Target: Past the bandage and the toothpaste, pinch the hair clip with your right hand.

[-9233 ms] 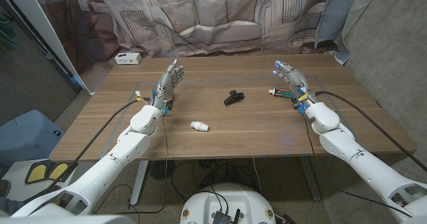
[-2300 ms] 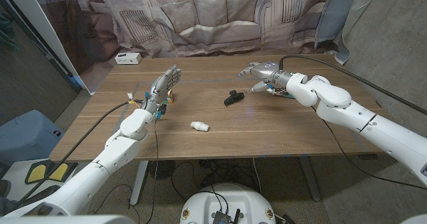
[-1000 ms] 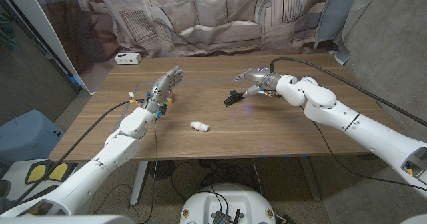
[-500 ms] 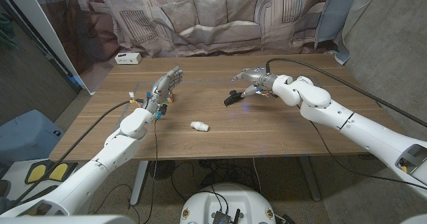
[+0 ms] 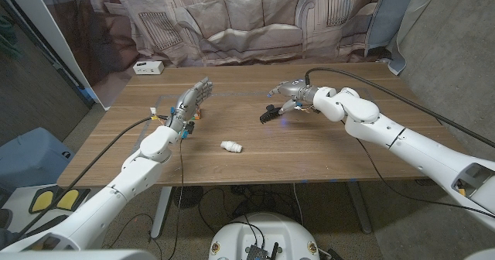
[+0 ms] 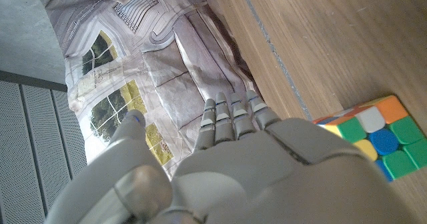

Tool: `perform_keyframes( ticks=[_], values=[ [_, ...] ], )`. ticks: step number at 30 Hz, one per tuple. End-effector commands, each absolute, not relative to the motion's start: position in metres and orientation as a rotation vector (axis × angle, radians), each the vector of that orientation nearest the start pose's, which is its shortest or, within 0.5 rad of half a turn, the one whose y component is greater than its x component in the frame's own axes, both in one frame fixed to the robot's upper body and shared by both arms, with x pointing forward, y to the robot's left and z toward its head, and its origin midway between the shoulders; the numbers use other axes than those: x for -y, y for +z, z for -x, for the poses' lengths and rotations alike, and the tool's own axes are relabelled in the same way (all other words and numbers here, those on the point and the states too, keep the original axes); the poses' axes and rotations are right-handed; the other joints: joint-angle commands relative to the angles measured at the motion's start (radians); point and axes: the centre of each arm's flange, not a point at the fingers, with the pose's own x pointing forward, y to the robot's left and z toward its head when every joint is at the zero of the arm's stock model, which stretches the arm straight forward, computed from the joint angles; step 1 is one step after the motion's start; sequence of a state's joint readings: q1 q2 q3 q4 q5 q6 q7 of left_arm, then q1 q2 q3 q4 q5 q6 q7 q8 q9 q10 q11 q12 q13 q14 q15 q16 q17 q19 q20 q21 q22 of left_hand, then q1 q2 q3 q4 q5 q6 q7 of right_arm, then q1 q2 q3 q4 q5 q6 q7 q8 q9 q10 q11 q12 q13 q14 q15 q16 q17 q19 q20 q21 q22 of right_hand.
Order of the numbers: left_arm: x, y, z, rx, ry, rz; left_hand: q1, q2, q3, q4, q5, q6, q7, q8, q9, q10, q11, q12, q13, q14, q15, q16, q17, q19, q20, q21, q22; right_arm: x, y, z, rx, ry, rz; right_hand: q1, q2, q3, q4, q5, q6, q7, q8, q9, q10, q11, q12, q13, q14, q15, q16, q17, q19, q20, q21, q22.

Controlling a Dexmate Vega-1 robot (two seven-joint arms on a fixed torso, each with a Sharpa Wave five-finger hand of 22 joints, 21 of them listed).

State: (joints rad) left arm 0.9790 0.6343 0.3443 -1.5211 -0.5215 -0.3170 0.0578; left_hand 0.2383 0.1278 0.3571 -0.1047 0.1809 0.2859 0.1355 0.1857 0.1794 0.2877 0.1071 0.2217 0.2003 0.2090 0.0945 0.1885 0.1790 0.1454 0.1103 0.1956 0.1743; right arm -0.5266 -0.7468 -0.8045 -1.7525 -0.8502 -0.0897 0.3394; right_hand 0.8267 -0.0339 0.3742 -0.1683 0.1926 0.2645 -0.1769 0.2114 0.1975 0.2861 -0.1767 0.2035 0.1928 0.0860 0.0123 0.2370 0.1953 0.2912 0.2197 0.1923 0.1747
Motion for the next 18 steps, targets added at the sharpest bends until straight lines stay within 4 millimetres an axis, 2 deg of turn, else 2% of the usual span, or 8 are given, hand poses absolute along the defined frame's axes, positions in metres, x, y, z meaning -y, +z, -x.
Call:
perform_keyframes(
  ticks=[1, 18],
  values=[
    [-0.289, -0.031, -0.603, 0.666, -0.196, -0.134, -0.002, -0.008, 0.009, 0.0, -0.003, 0.005, -0.001, 0.004, 0.001, 0.008, -0.001, -0.001, 0.002, 0.008, -0.001, 0.001, 0.002, -0.003, 0.002, 0.002, 0.005, 0.131, 0.047, -0.611, 0.64, 0.209, 1.901, 0.013, -0.001, 0.005, -0.001, 0.003, 0.02, -0.005, 0.012, 0.001, 0.012, -0.002, 0.005, 0.005, 0.014, 0.003, 0.005, 0.001, -0.001, -0.002, 0.001, 0.001],
    [-0.289, -0.031, -0.604, 0.658, -0.193, -0.142, -0.003, -0.009, 0.011, -0.001, -0.003, 0.005, 0.0, 0.004, 0.001, 0.008, 0.002, -0.001, 0.002, 0.009, -0.003, 0.001, 0.002, -0.003, 0.001, 0.003, 0.005, 0.125, 0.041, -0.623, 0.61, 0.242, 1.918, 0.015, -0.001, 0.005, 0.003, 0.003, 0.028, -0.006, 0.013, 0.001, 0.022, -0.007, 0.006, 0.005, 0.025, 0.001, 0.007, 0.002, 0.003, -0.002, 0.002, 0.002]
  ],
)
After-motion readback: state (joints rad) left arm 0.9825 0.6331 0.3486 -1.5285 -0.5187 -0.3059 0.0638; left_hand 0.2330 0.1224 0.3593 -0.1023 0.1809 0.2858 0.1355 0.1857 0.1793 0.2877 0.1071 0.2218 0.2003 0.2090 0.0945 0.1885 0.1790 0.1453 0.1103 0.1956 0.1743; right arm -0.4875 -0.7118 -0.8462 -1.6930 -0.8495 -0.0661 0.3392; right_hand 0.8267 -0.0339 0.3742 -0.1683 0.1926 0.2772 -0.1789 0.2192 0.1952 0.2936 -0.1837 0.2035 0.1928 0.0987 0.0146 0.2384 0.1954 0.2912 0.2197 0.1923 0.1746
